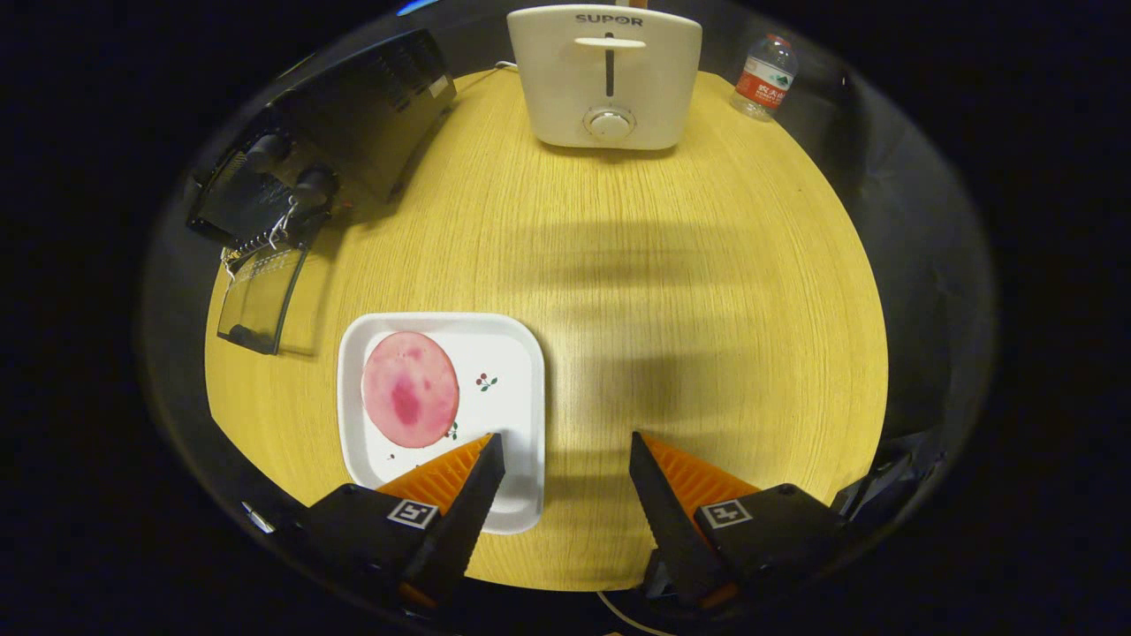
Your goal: Open the toaster oven, put the food inside, and close the toaster oven door.
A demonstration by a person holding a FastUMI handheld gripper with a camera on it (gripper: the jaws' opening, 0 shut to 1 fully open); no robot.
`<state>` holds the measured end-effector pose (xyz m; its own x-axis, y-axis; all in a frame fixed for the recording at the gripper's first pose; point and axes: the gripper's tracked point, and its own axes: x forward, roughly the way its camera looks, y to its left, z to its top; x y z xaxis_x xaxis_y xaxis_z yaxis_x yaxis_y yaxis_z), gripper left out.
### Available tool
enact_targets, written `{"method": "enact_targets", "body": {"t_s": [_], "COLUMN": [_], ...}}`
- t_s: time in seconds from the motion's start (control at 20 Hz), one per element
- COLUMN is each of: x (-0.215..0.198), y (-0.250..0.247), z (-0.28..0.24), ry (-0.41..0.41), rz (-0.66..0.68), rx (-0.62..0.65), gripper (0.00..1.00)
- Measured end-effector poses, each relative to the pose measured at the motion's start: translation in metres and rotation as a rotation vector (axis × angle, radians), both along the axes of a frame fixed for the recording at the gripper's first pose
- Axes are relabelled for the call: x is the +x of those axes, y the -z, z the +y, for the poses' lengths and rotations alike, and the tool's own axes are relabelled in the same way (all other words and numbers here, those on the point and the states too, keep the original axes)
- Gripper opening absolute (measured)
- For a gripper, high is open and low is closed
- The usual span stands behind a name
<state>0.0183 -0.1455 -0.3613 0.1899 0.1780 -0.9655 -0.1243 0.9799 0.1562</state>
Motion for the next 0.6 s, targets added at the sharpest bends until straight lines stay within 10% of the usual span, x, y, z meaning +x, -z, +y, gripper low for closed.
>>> {"method": "enact_targets", "body": {"t_s": [0.35, 0.45, 0.6], "x": [0.002, 0.002, 0.004], "y": [0.004, 0.003, 0.004], "z": [0.008, 0.015, 0.016], "ry": [0.031, 0.015, 0.01], "rz": [0.047, 0.036, 0.02], "rx": [0.029, 0.026, 0.014], "gripper": [0.57, 0.2, 0.08]}}
